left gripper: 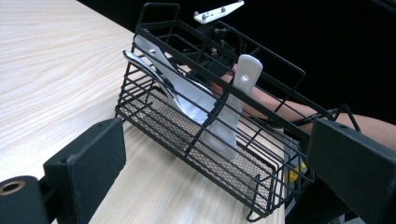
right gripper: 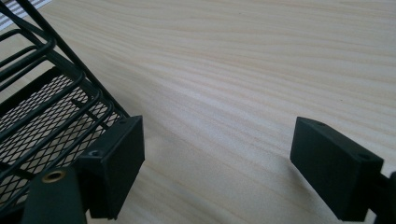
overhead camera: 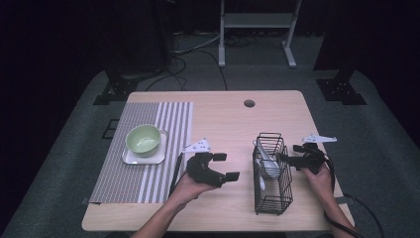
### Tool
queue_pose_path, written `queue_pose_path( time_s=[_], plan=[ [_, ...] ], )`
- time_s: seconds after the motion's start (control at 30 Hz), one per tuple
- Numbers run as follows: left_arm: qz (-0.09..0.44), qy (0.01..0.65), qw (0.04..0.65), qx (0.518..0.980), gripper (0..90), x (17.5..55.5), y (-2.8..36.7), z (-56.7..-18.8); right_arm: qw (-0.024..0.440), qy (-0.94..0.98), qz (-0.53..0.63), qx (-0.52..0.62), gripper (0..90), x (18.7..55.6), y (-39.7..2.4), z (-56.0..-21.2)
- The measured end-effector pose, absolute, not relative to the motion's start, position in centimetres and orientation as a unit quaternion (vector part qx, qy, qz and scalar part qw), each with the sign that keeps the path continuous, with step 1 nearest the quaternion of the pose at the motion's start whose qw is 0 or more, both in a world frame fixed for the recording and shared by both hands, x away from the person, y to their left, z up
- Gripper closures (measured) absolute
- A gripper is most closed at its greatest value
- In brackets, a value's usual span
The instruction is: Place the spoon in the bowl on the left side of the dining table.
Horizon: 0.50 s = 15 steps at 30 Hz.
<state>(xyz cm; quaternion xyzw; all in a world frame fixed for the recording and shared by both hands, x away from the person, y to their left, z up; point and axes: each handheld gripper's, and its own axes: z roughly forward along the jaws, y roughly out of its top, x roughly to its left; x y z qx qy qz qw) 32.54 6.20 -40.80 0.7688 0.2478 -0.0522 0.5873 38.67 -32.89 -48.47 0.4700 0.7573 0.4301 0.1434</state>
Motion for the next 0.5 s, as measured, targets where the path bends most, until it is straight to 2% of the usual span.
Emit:
queue_pose_path(
  time_s=[0.5],
  plan=[
    [-0.063, 0.247, 0.585, 0.770, 4.1, 32.6, 4.5, -40.8, 0.143, 0.758, 0.431, 0.468, 16.7, 38.7, -32.9, -48.5]
  ],
)
